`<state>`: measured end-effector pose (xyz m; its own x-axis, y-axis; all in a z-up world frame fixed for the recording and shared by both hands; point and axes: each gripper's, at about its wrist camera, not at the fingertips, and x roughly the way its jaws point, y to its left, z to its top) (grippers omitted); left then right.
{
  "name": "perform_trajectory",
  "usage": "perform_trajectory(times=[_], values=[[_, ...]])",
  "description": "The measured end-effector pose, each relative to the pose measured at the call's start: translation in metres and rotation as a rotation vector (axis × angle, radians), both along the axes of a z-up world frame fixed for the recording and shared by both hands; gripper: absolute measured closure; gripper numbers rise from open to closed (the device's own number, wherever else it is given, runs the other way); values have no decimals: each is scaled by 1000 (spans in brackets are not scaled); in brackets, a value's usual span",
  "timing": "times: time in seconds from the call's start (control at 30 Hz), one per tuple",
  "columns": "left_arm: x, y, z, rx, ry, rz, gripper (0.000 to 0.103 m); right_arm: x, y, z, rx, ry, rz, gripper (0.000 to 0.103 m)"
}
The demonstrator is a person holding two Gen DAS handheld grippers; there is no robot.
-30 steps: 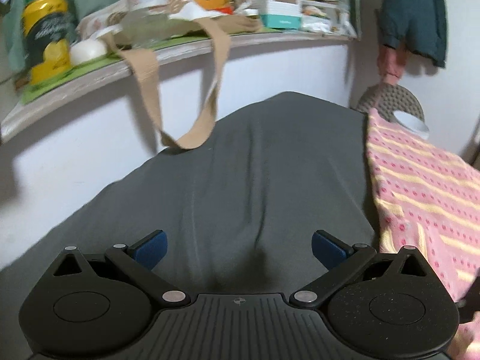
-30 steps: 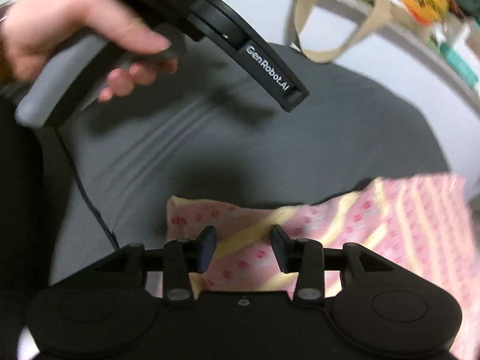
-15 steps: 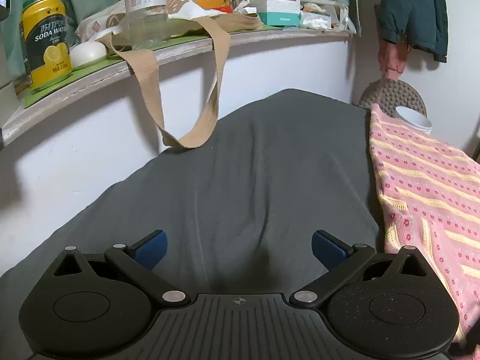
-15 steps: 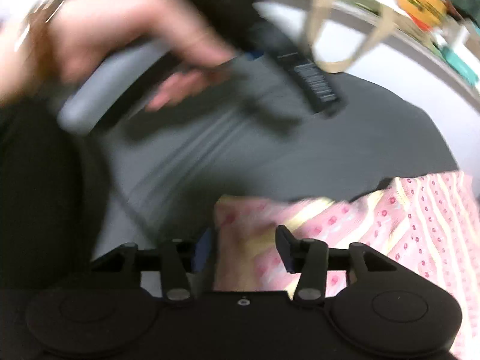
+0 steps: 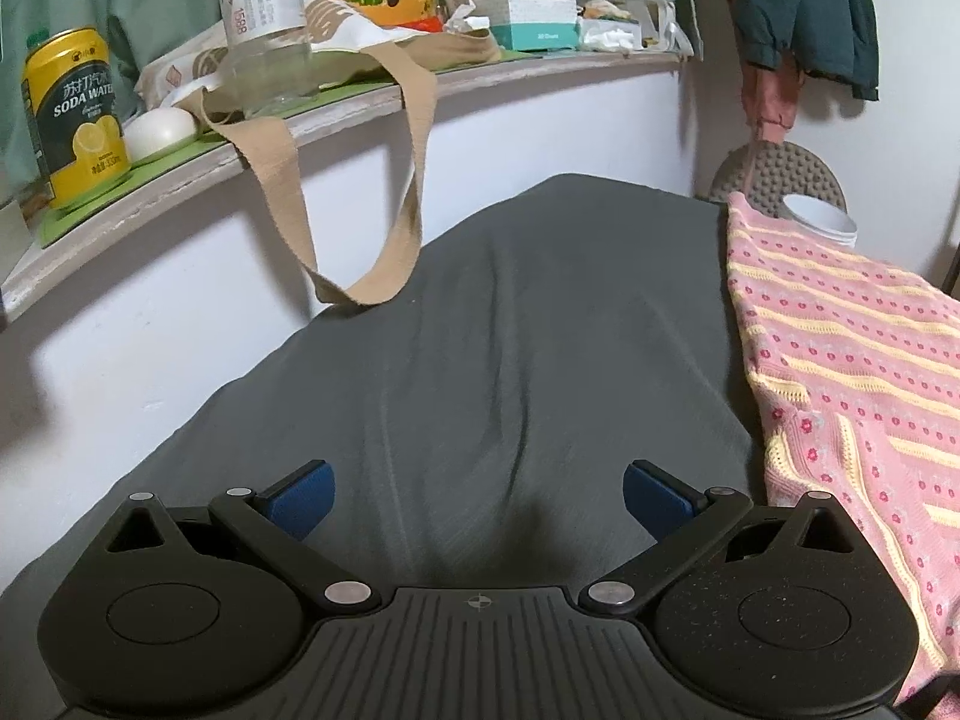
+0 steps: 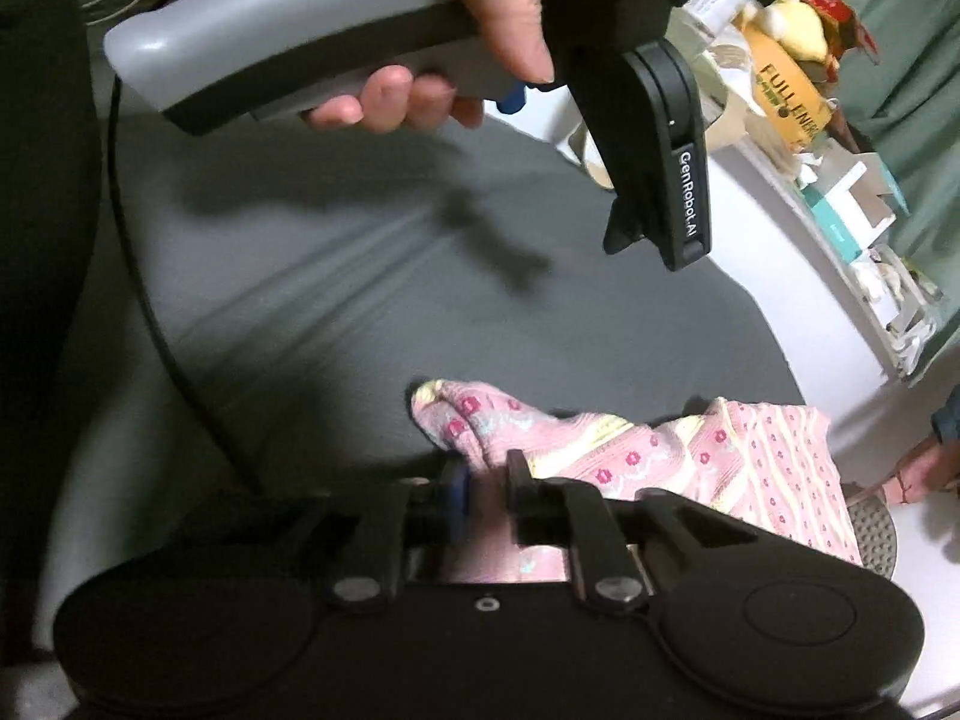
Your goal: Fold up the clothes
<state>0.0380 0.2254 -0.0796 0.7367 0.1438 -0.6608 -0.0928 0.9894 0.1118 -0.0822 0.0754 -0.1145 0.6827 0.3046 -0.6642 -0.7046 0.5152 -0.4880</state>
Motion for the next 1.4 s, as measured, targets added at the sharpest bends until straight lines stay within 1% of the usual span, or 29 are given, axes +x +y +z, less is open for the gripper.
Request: perform_trajectory(times=[0.07,0.1,0.13,0.2,0.27,0.3,0.33,0.37,0.4,0.43,0.5,0.57,0.6,0.63,0.67,0.73,0.77,0.83,0.87,0.93,0.97,1.03,1.1,1.13,1.17,1.27,1.33,1.37,1.4], values=[[-1,-2,0,6,-1,-9,0,-6,-5,7,60,18,9,92],[-2,-2,0,7,-1,-13,0,-9,-8,12,99,28,34,93],[-2,-3,1,5,-2,-18,0,-11,-3,14,116,37,60,93],[-1,-3,1,-9,0,-27,0,-15,0,12,101,58,96,94],[0,-4,0,-26,8,-39,0,-12,-2,5,86,93,91,93],[1,-5,0,-32,10,-48,0,-11,-2,1,84,100,84,91],[1,-6,-1,-34,15,-59,0,-11,-2,0,87,85,74,80],[1,-8,-3,-35,21,-72,0,-14,-5,5,101,71,56,72],[2,-10,-4,-35,27,-87,0,-18,-13,15,126,67,30,61],[2,-11,-4,-36,33,-104,0,-22,-21,25,150,63,5,54],[0,-14,-3,-51,35,-131,0,-30,-36,44,199,55,-46,53],[-3,-16,0,-75,27,-153,0,-39,-51,64,248,47,-97,50],[-4,-17,1,-92,23,-168,0,-43,-59,74,272,43,-123,44],[-5,-18,3,-113,24,-186,0,-47,-66,84,296,39,-148,35],[-5,-19,3,-135,33,-208,0,-51,-74,94,321,35,-174,32],[-5,-23,3,-169,66,-254,0,-62,-94,116,383,35,-232,27],[-4,-25,2,-176,88,-273,0,-71,-111,132,435,47,-272,26],[-3,-30,-1,-182,133,-298,0,-82,-135,161,527,83,-359,14],[-2,-32,-3,-187,158,-306,0,-86,-146,170,567,105,-396,12],[4,-34,-9,-217,219,-324,0,-98,-169,180,634,151,-450,0],[8,-36,-12,-227,246,-328,0,-109,-175,180,644,155,-466,0],[14,-41,-18,-209,273,-319,0,-126,-174,176,616,127,-483,0],[20,-47,-22,-169,273,-295,0,-135,-157,163,523,47,-488,0],[23,-50,-22,-160,262,-279,0,-137,-146,155,475,9,-500,0],[25,-54,-20,-168,246,-273,0,-139,-136,147,431,-22,-512,0],[34,-62,-14,-249,202,-296,0,-134,-103,125,381,-114,-547,0],[45,-63,-15,-290,199,-306,0,-120,-78,111,336,-178,-590,0],[49,-61,-17,-316,202,-308,1,-114,-66,104,304,-197,-584,0],[53,-59,-19,-348,203,-304,1,-107,-56,96,263,-203,-550,0]])
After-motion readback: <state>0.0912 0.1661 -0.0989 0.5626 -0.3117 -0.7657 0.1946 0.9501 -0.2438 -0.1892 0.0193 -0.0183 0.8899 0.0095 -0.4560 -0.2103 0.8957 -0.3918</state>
